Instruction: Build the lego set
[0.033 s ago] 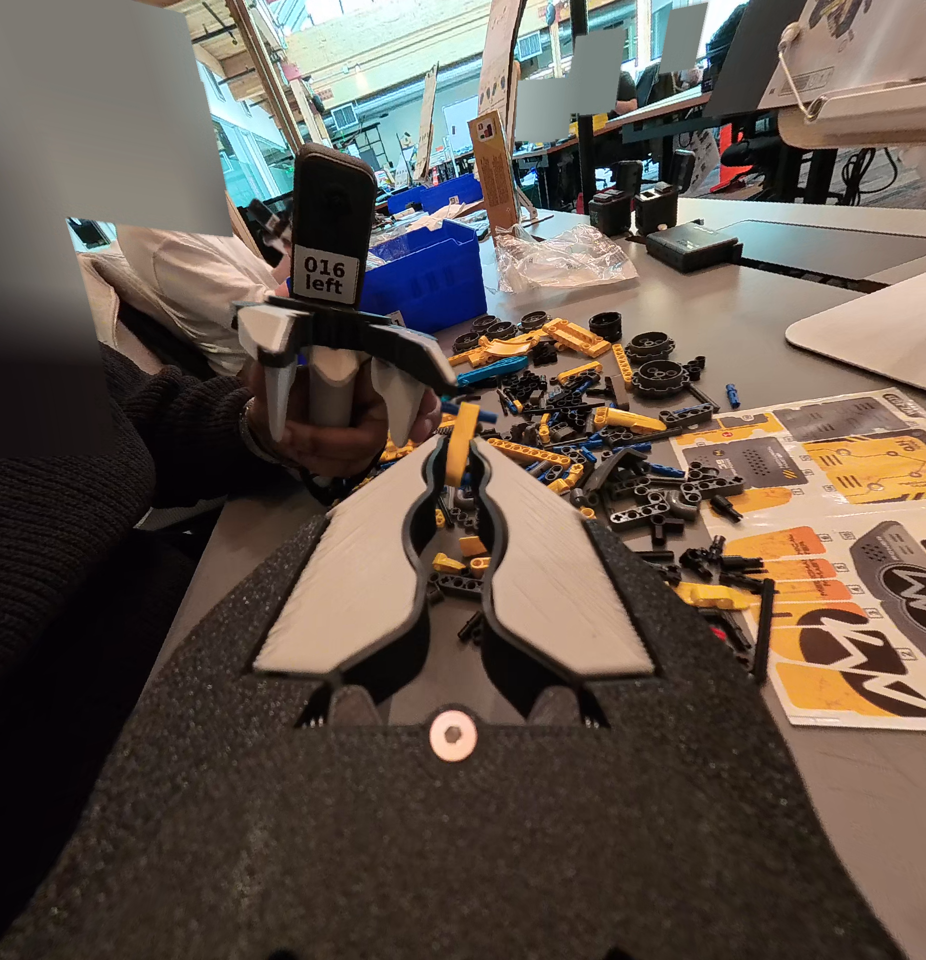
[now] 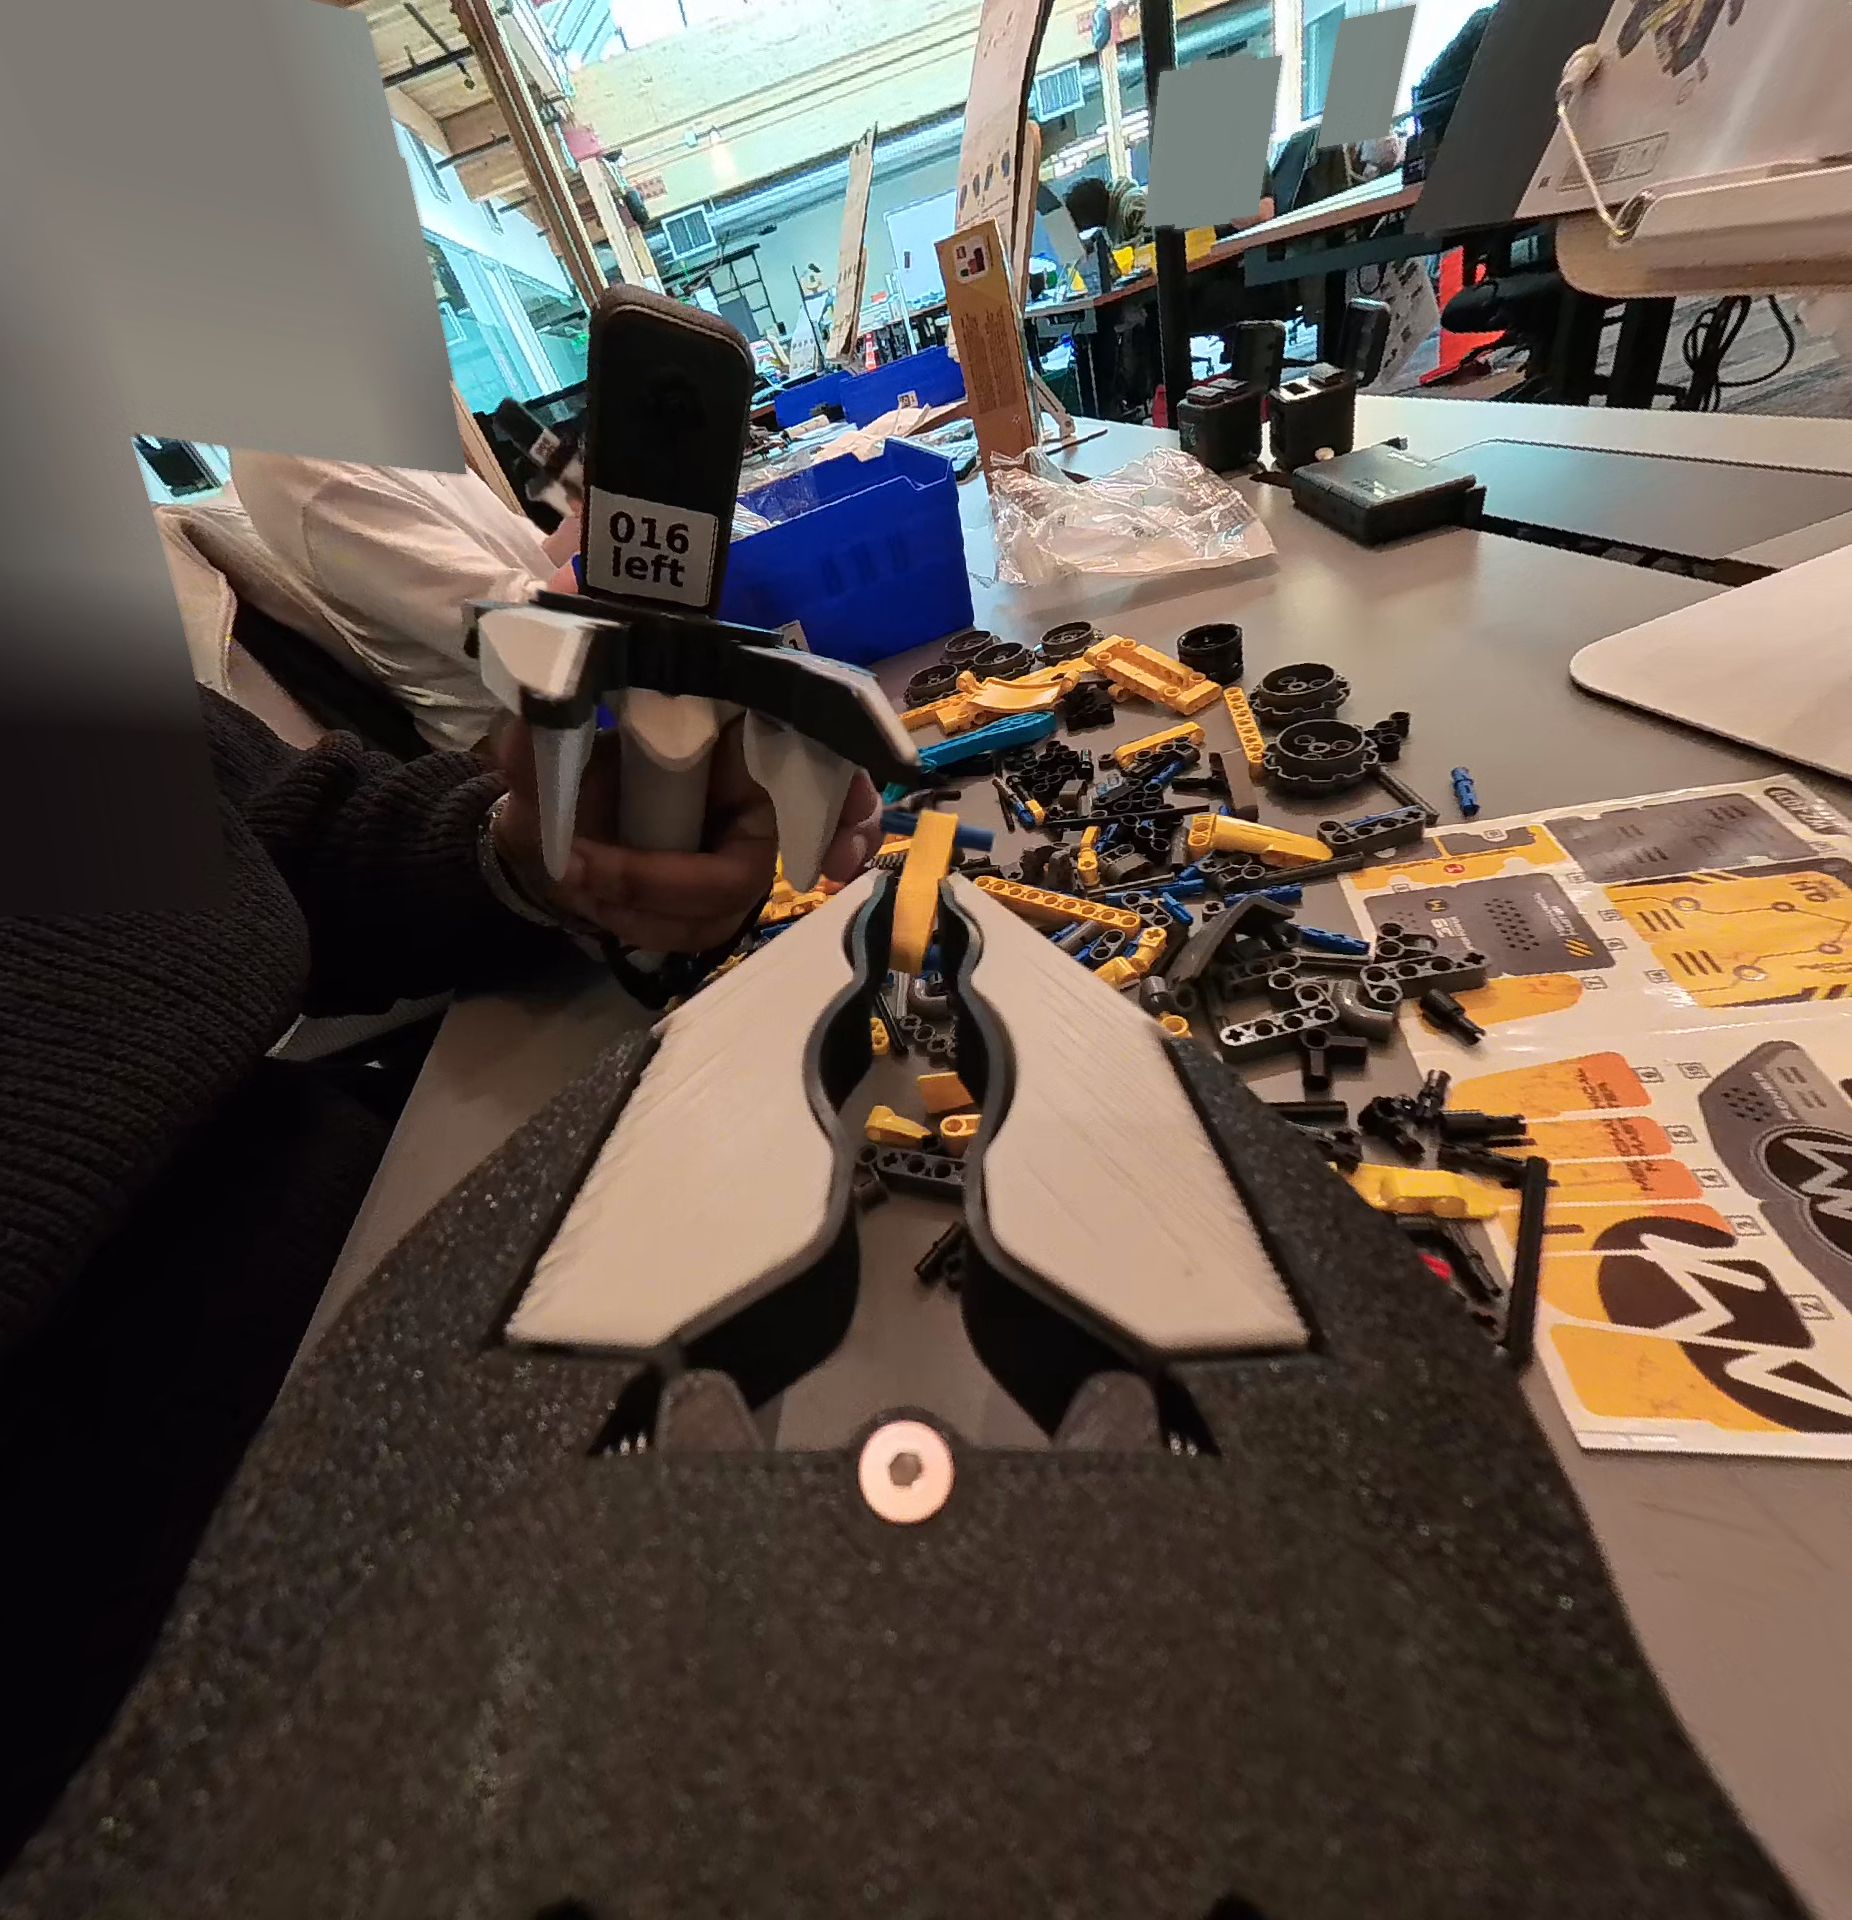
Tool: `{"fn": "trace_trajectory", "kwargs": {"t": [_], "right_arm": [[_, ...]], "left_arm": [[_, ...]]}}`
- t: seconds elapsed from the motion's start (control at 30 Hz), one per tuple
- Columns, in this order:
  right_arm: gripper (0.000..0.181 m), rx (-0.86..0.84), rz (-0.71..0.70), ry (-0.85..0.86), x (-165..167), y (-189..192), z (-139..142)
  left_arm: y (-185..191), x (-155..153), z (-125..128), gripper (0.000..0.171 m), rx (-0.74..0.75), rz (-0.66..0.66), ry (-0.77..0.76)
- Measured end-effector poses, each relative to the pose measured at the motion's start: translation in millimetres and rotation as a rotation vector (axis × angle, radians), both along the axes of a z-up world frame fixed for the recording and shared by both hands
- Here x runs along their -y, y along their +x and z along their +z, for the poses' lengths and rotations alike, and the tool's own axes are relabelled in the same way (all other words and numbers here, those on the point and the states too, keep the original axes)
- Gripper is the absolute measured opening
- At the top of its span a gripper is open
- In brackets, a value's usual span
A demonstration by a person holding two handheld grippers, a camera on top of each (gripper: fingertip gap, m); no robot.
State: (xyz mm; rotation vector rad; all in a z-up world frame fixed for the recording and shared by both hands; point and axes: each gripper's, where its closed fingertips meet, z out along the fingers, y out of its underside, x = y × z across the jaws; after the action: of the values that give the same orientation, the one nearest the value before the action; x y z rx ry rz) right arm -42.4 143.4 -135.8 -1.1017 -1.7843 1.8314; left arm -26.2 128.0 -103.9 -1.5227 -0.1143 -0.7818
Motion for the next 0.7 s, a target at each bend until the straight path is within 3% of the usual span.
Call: {"fn": "trace_trajectory", "kwargs": {"t": [0.7], "right_arm": [[0.007, -0.005, 0.009, -0.002, 0, 2, 3]], "left_arm": [[-19, 2, 8, 0.051, -0.011, 0.088, 0.029]]}}
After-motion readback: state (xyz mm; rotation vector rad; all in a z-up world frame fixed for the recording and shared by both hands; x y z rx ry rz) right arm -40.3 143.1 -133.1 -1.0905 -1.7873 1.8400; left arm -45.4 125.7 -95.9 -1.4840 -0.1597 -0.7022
